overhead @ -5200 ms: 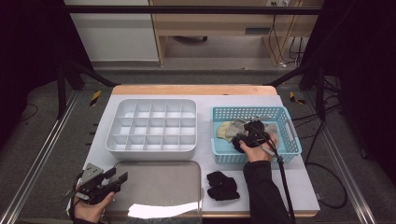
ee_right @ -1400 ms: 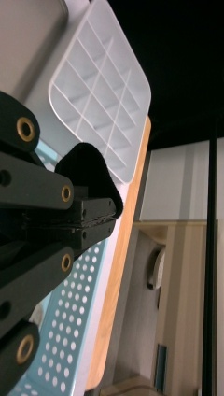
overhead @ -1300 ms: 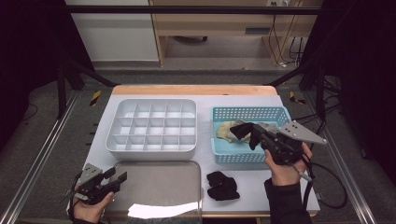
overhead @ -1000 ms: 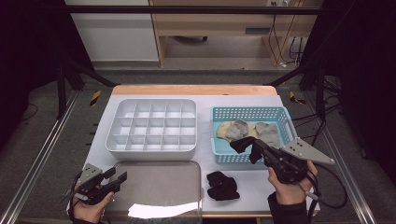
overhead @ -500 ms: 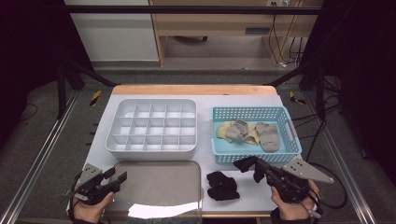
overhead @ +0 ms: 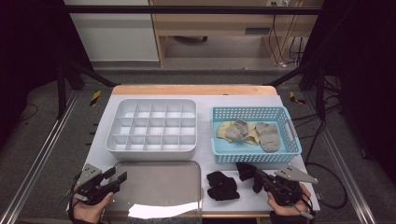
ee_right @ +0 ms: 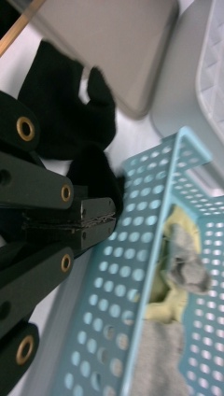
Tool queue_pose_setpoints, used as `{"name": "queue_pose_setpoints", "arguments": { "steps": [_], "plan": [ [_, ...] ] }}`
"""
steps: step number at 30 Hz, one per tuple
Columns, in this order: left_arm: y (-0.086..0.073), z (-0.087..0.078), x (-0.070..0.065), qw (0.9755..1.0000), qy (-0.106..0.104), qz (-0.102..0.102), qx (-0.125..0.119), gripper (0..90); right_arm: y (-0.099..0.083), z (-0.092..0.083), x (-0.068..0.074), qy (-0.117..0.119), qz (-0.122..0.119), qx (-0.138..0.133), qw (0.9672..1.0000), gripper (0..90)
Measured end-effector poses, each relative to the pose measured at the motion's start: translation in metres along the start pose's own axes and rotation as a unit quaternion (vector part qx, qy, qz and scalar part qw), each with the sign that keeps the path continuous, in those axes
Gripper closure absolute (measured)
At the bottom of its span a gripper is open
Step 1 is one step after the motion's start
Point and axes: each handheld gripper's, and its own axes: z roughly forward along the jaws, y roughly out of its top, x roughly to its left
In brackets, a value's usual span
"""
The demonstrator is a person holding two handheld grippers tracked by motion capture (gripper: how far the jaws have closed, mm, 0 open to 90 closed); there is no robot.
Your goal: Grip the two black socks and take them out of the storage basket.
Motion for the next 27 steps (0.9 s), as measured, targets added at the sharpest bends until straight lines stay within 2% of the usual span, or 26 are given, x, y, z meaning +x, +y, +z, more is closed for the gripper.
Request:
{"name": "queue_pose_setpoints", "arguments": {
  "steps": [1,3,6,14,16,20,23,24,25,27],
  "plan": [
    [0.0,0.0,0.0,1.0,0.0,0.0,-0.001,45.2,0.0,0.0,0.0,0.0,0.0,0.0,1.0,89.4],
    [0.0,-0.001,0.0,1.0,0.0,-0.002,-0.002,45.2,-0.005,0.007,-0.002,-0.015,-0.006,0.014,0.9998,89.3],
    [0.0,-0.001,0.0,1.0,0.0,-0.001,-0.001,45.2,-0.011,0.016,-0.006,-0.019,-0.003,0.028,0.9994,89.2],
    [0.001,-0.001,0.0,1.0,-0.002,0.0,-0.001,45.3,-0.021,0.032,-0.008,-0.014,-0.002,0.057,0.9983,88.9],
    [0.001,-0.001,0.0,1.0,-0.003,0.0,-0.001,45.3,-0.023,0.037,-0.007,-0.012,-0.005,0.062,0.998,85.3],
    [0.001,-0.001,0.0,1.0,-0.004,-0.002,-0.002,45.3,-0.021,0.035,-0.006,-0.006,-0.006,0.052,0.9986,79.6],
    [0.001,-0.001,-0.001,1.0,-0.007,-0.004,0.0,45.4,-0.012,0.026,-0.002,-0.006,-0.018,0.021,0.9996,74.0],
    [0.001,-0.001,-0.001,1.0,-0.007,-0.004,0.0,45.5,-0.012,0.026,-0.002,-0.006,-0.018,0.021,0.9996,74.0],
    [0.002,-0.001,-0.001,1.0,-0.008,-0.005,-0.001,45.6,-0.007,0.022,0.002,-0.004,-0.023,0.006,0.9997,73.3],
    [0.002,-0.001,-0.002,0.9999,-0.009,-0.005,-0.002,45.7,-0.005,0.02,0.004,0.0,-0.026,0.001,0.9996,73.1]
  ]
}}
